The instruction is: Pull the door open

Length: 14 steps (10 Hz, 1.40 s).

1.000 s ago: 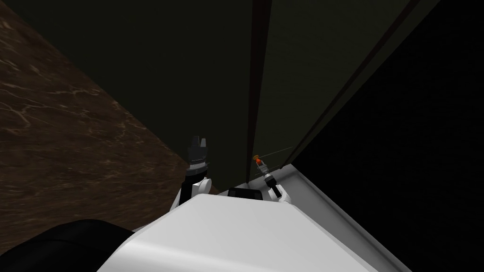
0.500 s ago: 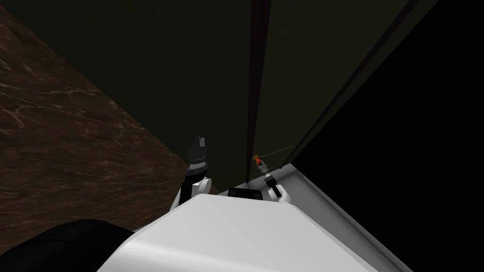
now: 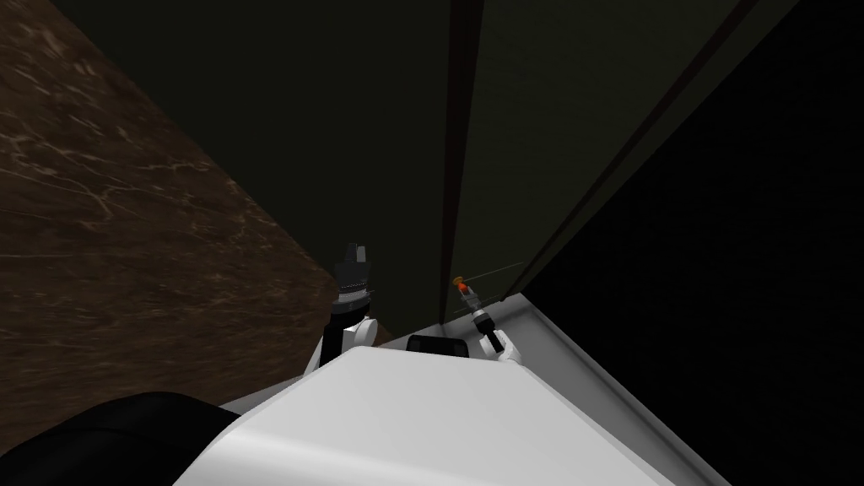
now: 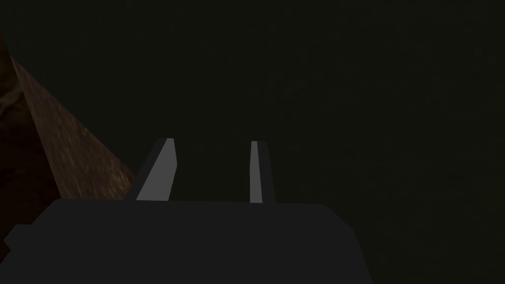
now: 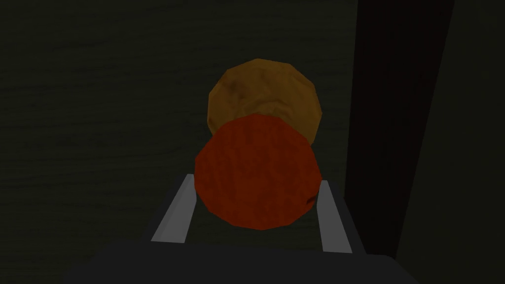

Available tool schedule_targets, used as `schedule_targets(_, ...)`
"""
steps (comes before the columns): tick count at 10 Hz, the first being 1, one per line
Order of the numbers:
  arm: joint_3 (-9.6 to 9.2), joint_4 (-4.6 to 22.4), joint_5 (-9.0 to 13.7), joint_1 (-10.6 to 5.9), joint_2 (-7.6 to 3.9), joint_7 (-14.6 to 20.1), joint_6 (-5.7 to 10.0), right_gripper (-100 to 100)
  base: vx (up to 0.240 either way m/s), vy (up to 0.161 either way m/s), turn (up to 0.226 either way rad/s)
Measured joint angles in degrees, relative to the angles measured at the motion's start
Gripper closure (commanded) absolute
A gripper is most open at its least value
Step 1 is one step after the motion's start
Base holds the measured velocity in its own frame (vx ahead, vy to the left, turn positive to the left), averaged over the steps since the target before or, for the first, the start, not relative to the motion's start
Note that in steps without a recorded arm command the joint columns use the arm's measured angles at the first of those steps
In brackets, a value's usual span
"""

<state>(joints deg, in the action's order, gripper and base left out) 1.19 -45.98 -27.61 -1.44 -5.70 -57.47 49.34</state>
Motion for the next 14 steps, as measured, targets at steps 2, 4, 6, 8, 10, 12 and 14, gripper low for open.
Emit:
schedule_targets(2, -0.11, 0.28, 1.12, -0.06, -0.3, 2.51, 0.09, 100, -0.05, -0.024, 0.07)
schedule_targets(4, -0.33, 0.33, 2.5, -0.1, -0.62, 5.57, 0.07, 100, -0.056, -0.03, 0.103)
schedule_targets(6, -0.47, 0.65, 3.61, -0.28, -0.87, 8.07, 0.19, 100, -0.027, -0.02, 0.035)
schedule_targets(8, -0.72, 0.4, 4.8, -0.1, -1.18, 10.8, 0.09, 100, -0.044, -0.023, 0.103)
schedule_targets(10, -0.85, 0.73, 6.11, -0.4, -1.53, 13.52, 0.19, 100, -0.034, -0.022, 0.061)
schedule_targets(12, -1.14, 0.31, 7.53, -0.13, -1.93, 16.66, -0.05, 100, -0.037, -0.018, 0.08)
schedule_targets(14, -1.31, 0.37, 8.56, -0.11, -2.26, 19.23, -0.02, 100, -0.032, -0.019, 0.093)
